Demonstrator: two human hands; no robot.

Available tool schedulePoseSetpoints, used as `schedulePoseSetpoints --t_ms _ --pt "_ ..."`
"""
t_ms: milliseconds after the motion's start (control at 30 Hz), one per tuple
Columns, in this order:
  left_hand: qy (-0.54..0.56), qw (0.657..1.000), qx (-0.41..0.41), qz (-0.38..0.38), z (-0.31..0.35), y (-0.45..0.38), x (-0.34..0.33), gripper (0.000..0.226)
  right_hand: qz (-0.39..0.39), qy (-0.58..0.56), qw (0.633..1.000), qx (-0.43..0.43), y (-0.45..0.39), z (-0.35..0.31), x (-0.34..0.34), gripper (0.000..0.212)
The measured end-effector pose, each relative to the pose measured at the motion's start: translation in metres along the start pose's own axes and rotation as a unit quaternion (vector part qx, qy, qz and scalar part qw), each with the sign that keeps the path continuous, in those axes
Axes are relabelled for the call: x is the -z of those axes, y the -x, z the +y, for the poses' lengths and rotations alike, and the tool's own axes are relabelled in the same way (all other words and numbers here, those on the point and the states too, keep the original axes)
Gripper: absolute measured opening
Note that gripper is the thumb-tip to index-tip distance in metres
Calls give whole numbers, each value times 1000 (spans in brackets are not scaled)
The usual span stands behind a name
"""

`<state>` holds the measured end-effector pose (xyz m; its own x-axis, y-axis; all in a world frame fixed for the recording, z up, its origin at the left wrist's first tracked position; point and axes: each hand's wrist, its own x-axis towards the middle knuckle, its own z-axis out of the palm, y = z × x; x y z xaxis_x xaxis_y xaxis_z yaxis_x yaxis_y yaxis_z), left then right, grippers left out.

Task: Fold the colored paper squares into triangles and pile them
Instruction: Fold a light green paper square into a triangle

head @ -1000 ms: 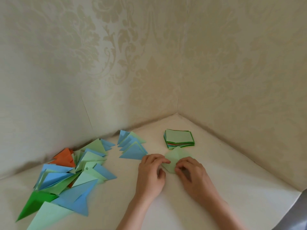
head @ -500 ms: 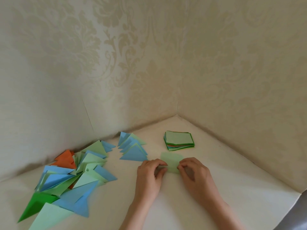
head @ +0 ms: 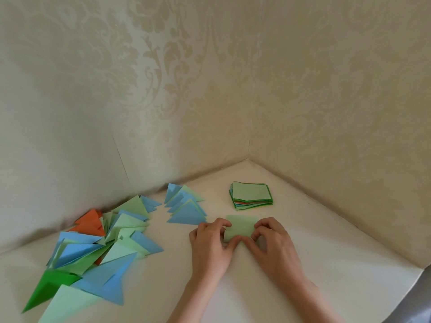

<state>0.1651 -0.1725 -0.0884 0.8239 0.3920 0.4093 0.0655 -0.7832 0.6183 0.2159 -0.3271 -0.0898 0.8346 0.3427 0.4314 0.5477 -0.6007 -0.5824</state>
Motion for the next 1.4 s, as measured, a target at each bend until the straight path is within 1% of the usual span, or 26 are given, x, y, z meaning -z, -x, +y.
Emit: schedulePoseSetpoints --t_ms 100,300,433,600,667,767,833,933,1000,1067,1167,1267,1333,1400 --pt "-10 1000 13 -9 2 0 0 30 -2 8 1000 -9 -1 1 -2 25" --pt "31 999 27 11 -1 1 -1 29 -15 -27 998 -47 -3 -1 -1 18" --pt "69 997 13 25 -6 -1 -1 34 -30 -62 996 -65 -3 0 4 29" --pt "81 996 12 19 -13 0 0 30 -56 -74 994 -60 -4 1 7 40" --pt "66 998 3 23 -12 0 0 28 -60 -63 995 -57 -4 1 7 41" --pt "12 997 -65 32 -5 1 -3 24 -62 -48 995 -56 -6 0 7 44" --pt "4 995 -96 12 -2 3 -5 24 -70 -34 995 -56 -5 -3 6 41" --pt "-16 994 -112 -6 2 6 -5 19 -52 -79 992 -82 -4 -7 9 34" --pt "-34 992 -118 -6 9 9 -4 17 -50 -108 988 -95 -3 -10 13 35" --pt "-51 991 -120 -9 16 12 -1 13 -61 -107 988 -91 -2 -12 16 38" --pt "-77 990 -115 -20 25 18 3 31 -64 -122 986 -97 0 -11 20 44" --pt "-102 987 -119 -14 28 22 6 36 -77 -122 985 -98 2 -14 22 43" --pt "-119 985 -123 -16 27 22 9 30 -83 -128 984 -87 3 -17 24 38" --pt "-128 983 -132 -22 23 20 13 16 -63 -125 988 -65 4 -17 25 33"
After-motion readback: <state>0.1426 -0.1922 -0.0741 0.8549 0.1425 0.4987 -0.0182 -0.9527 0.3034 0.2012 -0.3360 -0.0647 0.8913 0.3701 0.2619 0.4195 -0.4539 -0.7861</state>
